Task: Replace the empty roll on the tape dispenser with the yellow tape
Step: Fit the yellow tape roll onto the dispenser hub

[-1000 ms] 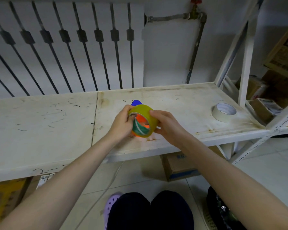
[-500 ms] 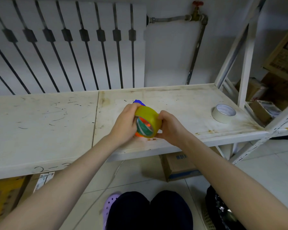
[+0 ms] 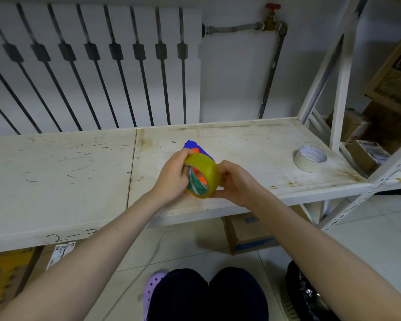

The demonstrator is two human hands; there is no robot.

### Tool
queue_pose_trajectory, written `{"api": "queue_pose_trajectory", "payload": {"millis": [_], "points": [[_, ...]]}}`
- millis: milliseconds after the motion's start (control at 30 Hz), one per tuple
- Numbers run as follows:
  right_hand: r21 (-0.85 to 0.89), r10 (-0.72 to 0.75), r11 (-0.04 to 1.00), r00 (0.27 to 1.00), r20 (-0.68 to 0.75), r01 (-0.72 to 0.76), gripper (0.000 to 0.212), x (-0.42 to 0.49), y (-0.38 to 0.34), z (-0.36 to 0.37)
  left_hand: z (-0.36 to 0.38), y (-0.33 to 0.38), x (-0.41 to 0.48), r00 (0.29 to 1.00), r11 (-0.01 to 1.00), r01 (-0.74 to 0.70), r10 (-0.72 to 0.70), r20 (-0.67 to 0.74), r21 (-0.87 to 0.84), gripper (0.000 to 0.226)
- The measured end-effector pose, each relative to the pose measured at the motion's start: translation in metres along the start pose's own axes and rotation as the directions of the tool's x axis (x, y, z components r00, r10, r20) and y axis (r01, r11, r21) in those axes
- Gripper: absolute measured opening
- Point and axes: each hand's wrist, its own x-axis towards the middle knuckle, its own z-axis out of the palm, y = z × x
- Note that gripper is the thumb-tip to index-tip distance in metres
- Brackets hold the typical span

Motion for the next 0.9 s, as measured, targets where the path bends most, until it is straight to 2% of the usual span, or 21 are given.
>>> {"api": "queue_pose_trajectory", "payload": {"millis": [100, 200, 267, 567, 733, 800, 900], "points": [[-0.097, -0.031, 0.995, 0.998, 0.052, 0.036, 0.019, 0.005, 0.005, -0.006, -0.003, -0.002, 0.003, 0.998, 0.996, 0.059, -0.058, 0.018, -0.068, 0.031], [-0.202, -0.015, 0.979, 1.000, 0.028, 0.020, 0.053, 0.010, 0.004, -0.006, -0.004, 0.000, 0.005, 0.998, 0.996, 0.051, -0.049, 0.029, -0.068, 0.030], [-0.228, -0.001, 0.974, 1.000, -0.012, -0.002, 0.059, 0.013, 0.002, -0.002, -0.003, 0.001, 0.005, 1.000, 1.000, -0.004, 0.005, 0.028, -0.024, 0.032], [-0.228, -0.085, 0.968, 0.991, 0.107, 0.107, 0.042, 0.000, 0.000, -0.001, -0.006, 0.007, 0.002, 0.997, 0.986, 0.071, -0.063, 0.053, -0.153, 0.033], [-0.196, -0.090, 0.974, 0.988, 0.127, 0.114, 0.038, -0.009, -0.002, -0.003, -0.007, 0.012, 0.001, 0.994, 0.985, 0.087, -0.076, 0.078, -0.151, 0.031], [-0.191, -0.108, 0.972, 0.985, 0.138, 0.133, 0.034, -0.013, -0.001, -0.004, -0.007, 0.012, 0.002, 0.988, 0.968, 0.156, -0.151, 0.039, -0.197, 0.026], [-0.291, -0.215, 0.922, 0.962, 0.167, 0.257, 0.028, -0.016, -0.001, -0.004, -0.007, 0.012, 0.010, 0.954, 0.911, 0.281, -0.298, -0.013, -0.302, 0.016]]}}
